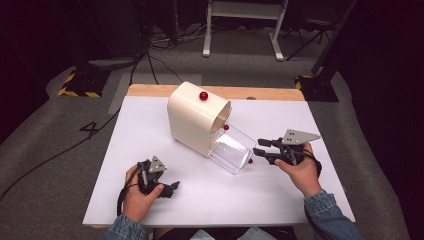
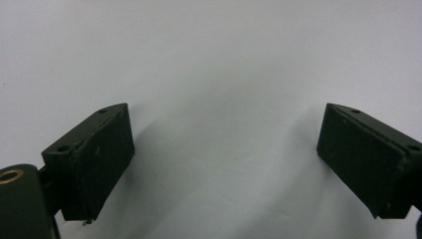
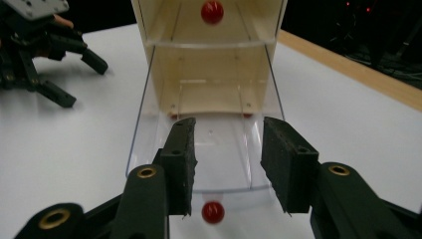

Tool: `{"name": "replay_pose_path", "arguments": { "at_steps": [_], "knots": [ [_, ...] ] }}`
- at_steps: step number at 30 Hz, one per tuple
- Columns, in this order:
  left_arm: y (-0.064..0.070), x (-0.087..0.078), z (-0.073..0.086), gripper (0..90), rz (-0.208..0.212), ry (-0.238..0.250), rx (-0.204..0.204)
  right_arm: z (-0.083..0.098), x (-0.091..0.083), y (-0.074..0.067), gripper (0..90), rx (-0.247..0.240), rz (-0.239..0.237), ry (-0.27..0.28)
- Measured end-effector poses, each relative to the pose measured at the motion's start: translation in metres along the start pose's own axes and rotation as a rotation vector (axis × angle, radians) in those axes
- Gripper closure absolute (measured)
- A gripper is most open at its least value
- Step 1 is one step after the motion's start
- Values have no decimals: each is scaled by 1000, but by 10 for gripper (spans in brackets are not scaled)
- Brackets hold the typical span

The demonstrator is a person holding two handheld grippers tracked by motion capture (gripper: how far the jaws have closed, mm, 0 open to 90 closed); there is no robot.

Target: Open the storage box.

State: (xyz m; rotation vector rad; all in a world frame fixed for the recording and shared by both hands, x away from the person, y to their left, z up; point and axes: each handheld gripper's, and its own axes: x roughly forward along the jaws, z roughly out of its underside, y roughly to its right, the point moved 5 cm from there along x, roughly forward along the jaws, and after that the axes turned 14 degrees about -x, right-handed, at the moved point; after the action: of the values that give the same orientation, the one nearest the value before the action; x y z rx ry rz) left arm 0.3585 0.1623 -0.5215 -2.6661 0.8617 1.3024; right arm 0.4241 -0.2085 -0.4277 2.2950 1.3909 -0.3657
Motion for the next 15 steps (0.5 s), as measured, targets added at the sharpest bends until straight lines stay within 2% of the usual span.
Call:
{"name": "replay_pose_path", "arguments": {
  "at_steps": [4, 8, 15],
  "knots": [
    [0, 0, 0, 79, 1, 3, -4, -21, 7, 2, 573, -19, -8, 27],
    [0, 0, 1, 79, 1, 7, -3, -36, 19, 3, 571, -14, -17, 59],
    [0, 0, 1, 81, -3, 10, 4, -49, 46, 3, 601, -28, -41, 65]
  ]
}}
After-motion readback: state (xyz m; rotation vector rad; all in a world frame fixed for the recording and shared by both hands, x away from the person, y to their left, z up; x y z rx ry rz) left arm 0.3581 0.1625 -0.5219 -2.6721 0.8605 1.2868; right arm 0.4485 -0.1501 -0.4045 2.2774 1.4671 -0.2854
